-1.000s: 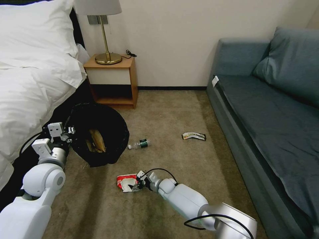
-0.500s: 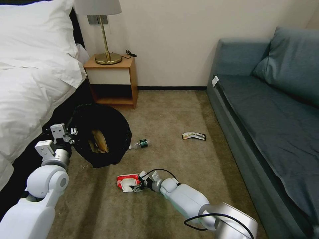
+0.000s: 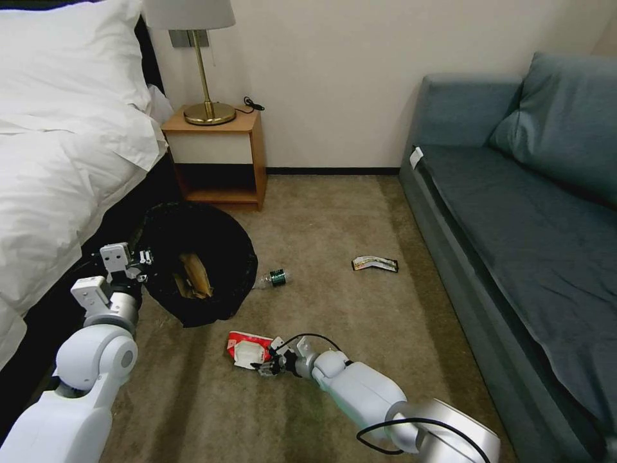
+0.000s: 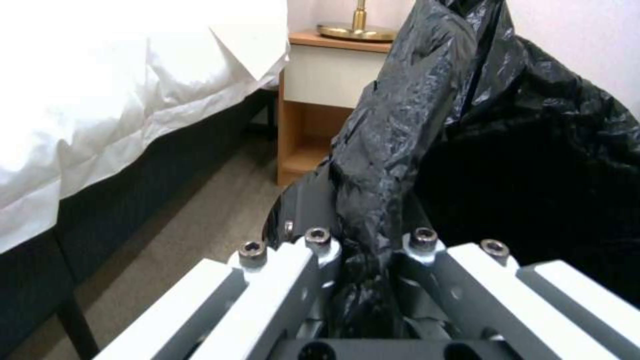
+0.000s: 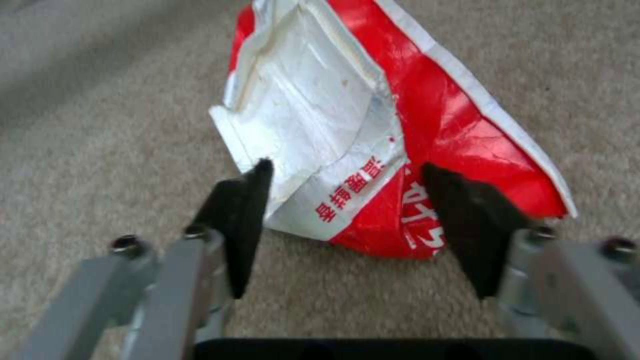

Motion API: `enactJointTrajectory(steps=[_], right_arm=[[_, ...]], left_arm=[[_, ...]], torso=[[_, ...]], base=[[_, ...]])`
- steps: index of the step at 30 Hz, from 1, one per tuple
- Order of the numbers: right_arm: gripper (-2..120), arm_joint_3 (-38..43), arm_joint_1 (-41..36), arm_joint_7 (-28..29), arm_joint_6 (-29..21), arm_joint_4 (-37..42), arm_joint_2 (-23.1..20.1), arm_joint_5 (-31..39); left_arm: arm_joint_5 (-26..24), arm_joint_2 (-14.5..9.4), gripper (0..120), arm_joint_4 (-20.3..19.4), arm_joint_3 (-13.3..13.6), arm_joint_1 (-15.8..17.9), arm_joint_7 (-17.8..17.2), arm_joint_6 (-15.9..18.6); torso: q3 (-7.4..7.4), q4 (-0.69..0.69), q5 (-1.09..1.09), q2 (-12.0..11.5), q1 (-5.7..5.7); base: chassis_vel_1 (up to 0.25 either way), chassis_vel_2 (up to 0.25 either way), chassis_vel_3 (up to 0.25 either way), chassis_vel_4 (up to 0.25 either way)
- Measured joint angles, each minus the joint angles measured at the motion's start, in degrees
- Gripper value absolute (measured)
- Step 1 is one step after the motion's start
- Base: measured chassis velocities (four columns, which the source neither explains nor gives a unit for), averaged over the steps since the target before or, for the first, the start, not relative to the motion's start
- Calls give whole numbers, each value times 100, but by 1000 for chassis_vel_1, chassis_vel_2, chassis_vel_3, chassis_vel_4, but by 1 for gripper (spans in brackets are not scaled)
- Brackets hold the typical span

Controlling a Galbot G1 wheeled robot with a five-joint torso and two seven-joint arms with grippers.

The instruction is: Pick up the trash bin, then pick up the garbage on the floor and place it into the trash bin.

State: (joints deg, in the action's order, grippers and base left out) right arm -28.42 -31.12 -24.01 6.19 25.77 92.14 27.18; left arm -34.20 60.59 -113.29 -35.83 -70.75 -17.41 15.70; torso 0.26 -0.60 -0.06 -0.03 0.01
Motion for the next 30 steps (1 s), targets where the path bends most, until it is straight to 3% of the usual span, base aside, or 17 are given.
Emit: enactJointTrajectory(steps=[1, 5, 8, 15, 22, 30], right_arm=[[50, 0, 1, 17, 9, 20, 0, 21], [44, 4, 5, 30, 35, 30, 0, 30], [26, 65, 6, 33, 70, 23, 0, 29], [1, 47, -61, 21, 129, 20, 0, 3], [0, 26, -67, 18, 130, 60, 0, 6], [0, 147, -69, 5, 140, 91, -1, -2]], left_arm=[[22, 20, 5, -10, 12, -9, 4, 0], [55, 42, 5, -32, 17, -35, 12, -1], [105, 59, 5, -96, -14, -127, 24, -6], [206, 115, 5, -166, -102, -305, 35, -27], [217, 120, 5, -157, -119, -295, 43, -35], [90, -27, 5, 78, -60, -15, 49, -45]], torso=[[0, 0, 0, 0, 0], [0, 0, 0, 0, 0], [0, 0, 0, 0, 0], [0, 0, 0, 0, 0], [0, 0, 0, 0, 0], [0, -1, 0, 0, 0]], base=[[0, 0, 0, 0], [0, 0, 0, 0], [0, 0, 0, 0], [0, 0, 0, 0], [0, 0, 0, 0], [0, 0, 0, 0]])
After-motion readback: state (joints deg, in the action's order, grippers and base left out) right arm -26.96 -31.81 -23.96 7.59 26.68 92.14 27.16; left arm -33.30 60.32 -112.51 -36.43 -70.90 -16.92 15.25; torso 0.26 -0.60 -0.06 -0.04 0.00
